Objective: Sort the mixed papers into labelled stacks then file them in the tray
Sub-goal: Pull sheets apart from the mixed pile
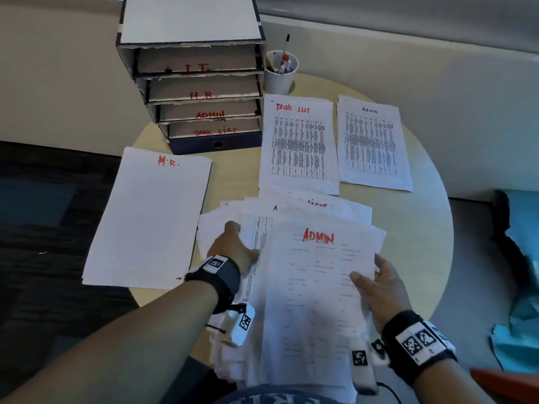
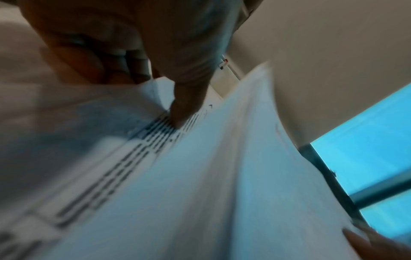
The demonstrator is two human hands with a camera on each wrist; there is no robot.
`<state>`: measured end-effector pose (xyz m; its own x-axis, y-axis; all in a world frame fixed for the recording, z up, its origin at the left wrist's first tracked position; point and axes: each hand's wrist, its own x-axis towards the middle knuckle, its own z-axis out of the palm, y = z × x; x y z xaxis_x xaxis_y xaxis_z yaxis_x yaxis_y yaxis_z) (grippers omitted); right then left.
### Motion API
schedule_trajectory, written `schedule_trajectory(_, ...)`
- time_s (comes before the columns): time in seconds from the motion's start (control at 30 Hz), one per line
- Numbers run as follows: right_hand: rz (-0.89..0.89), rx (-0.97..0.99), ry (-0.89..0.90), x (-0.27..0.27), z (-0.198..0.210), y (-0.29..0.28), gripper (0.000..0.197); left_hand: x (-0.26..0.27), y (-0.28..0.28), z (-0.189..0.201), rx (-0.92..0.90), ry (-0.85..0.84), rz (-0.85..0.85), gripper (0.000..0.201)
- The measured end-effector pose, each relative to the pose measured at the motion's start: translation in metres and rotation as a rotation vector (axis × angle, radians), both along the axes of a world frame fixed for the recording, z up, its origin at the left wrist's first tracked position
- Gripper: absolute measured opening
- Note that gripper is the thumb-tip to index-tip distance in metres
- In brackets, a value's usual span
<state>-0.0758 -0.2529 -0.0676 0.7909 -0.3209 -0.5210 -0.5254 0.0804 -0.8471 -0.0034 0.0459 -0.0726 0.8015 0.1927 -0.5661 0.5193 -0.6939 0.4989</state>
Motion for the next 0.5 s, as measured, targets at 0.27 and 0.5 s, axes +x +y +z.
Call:
schedule_trajectory(0.27, 0.135, -0.032, 0.052, -0.008, 0.008, -0.004, 0.025, -0.004, 0.014, 0.004, 0.058, -0.147, -0.021, 0.044)
schedule_trajectory(0.5, 0.213, -0.091, -0.032, -0.011, 0.013, -0.004, 0.011, -0.008, 0.035, 0.009, 0.095, -0.141, -0.328, 0.037)
